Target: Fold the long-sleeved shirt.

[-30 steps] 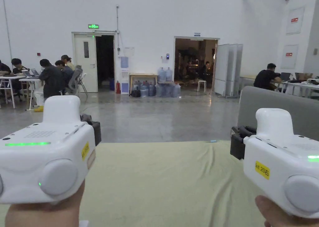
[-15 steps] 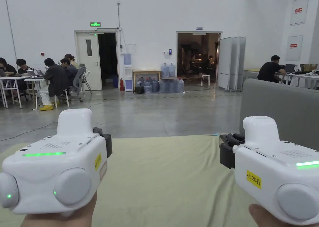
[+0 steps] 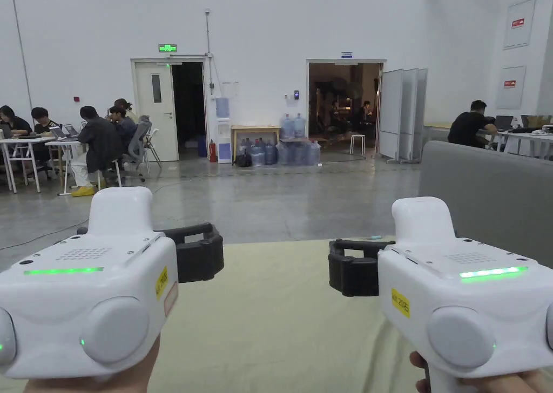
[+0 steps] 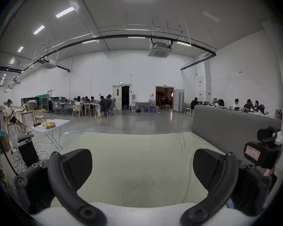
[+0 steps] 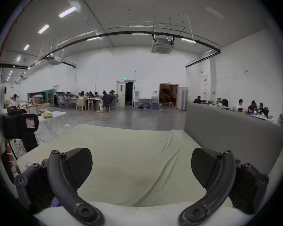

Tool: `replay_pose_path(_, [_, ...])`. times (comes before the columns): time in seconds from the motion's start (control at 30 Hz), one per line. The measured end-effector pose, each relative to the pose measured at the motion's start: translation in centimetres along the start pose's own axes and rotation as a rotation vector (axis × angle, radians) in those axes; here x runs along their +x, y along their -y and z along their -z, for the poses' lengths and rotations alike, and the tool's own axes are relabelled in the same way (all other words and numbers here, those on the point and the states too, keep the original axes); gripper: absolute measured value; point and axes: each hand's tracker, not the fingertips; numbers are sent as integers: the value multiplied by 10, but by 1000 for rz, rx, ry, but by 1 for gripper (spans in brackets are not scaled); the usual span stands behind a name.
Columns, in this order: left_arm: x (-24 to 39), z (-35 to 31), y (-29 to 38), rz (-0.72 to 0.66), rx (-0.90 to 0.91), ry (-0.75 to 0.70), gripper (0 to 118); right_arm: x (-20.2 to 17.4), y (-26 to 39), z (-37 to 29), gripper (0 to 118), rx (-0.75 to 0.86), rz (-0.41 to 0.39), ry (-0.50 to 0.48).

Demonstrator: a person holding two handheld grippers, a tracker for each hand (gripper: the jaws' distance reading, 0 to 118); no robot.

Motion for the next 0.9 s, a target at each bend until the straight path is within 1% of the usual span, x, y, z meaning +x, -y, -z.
replay_pose_path(0.1, [0,3,1,10,12,0,118,2,-2,5,118,0,20,-35])
replay_pose_path(0.13, [-1,0,1,9,9,3,118,3,-1,5,118,-10,48,-69])
replay_pose_path(0.17, [0,0,4,-21,-30,11,118,4,0,4,118,-19,82,-103])
replay_pose_path(0.23, [0,2,4,-22,-36,19,118,10,-6,5,118,-26,118,-142])
replay_pose_path(0.37, [4,-2,4,-10,-42,21,118,12,-10,8,118,-22,113,-115])
replay_pose_path(0.57, [3,-2,2,-21,-40,24,118,17,-10,14,118,-31,119,-100])
replay_pose_path(0.67, [3,-3,2,-18,-38,24,118,22,-13,15,118,-40,142,-126])
replay_pose_path(0.73, [4,-3,3,-13,-38,23,118,24,-12,17,118,-45,146,-125])
replay_pose_path(0.9, [3,-1,4,-20,-48,25,118,19,-13,15,118,-54,120,-114])
